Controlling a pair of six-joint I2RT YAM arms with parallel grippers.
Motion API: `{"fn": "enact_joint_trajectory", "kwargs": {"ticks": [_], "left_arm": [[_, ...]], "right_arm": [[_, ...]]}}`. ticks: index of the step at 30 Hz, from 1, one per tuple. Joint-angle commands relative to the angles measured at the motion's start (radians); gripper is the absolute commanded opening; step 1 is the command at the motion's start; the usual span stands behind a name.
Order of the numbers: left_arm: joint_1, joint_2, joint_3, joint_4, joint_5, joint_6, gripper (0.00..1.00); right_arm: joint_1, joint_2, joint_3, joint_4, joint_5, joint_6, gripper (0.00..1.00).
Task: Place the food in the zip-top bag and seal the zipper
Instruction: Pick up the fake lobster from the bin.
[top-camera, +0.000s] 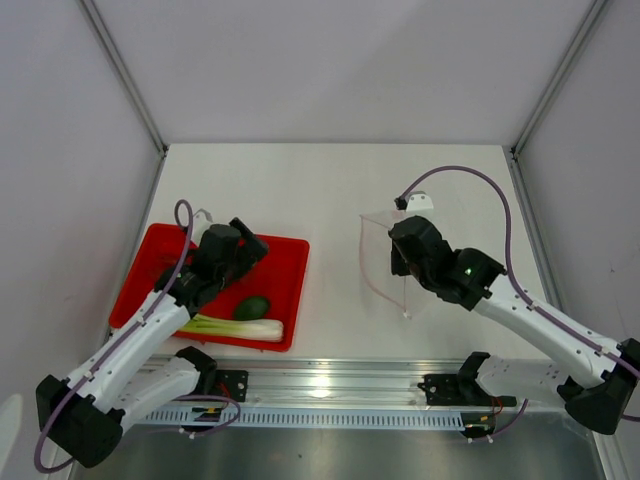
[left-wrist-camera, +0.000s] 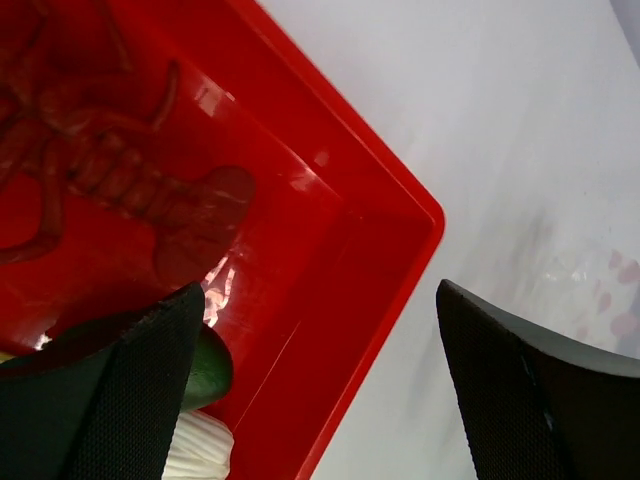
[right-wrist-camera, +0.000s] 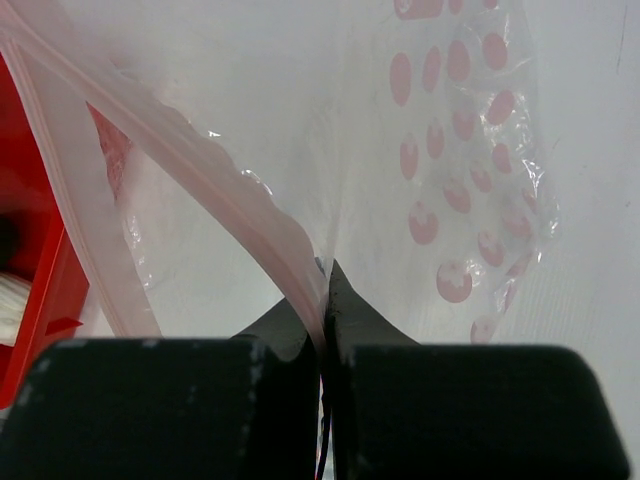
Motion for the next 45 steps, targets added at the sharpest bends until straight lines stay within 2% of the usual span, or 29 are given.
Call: {"fn": "enact_joint_trajectory", "kwargs": {"ticks": [1, 12, 21, 27, 36, 39, 42, 44, 45], "left_arm": [[0.045, -0.039, -0.046, -0.035, 0.016, -0.163, 0.98], [0.125, -0.076, -0.179, -0.020, 0.013, -0.456, 0.94], [0.175, 0.037, -0.225, 0.101, 0.030, -0.550, 0.92], [0.206, 0.131, -0.251, 0.204, 0.093, -0.591, 0.91], [0.257, 0.206, -0.281, 0.272, 0.121, -0.674, 0.90], [0.266, 0.244, -0.284, 0.299, 0.144, -0.689, 0.88], [0.274, 0.276, -0.293, 0.325, 0.167, -0.702, 0.82], [0.275, 0.287, -0.307, 0.353, 0.177, -0.708, 0.73], [0.275, 0.289, -0.316, 0.368, 0.179, -0.703, 0.73]], "right_arm": [[-0.004, -0.036, 0.004, 0.027, -0.010, -0.017, 0.00], [-0.004, -0.045, 0.001, 0.040, -0.033, -0.023, 0.00], [-0.007, -0.073, -0.004, 0.037, -0.025, -0.032, 0.00], [-0.009, -0.081, -0.009, 0.043, -0.025, -0.043, 0.00], [-0.007, -0.087, -0.018, 0.054, -0.027, -0.040, 0.00], [-0.007, -0.088, -0.021, 0.056, -0.027, -0.040, 0.00], [-0.007, -0.091, -0.021, 0.056, -0.024, -0.041, 0.00], [-0.006, -0.098, -0.021, 0.056, -0.021, -0.041, 0.00], [-0.007, -0.099, -0.021, 0.056, -0.021, -0.041, 0.00]]}}
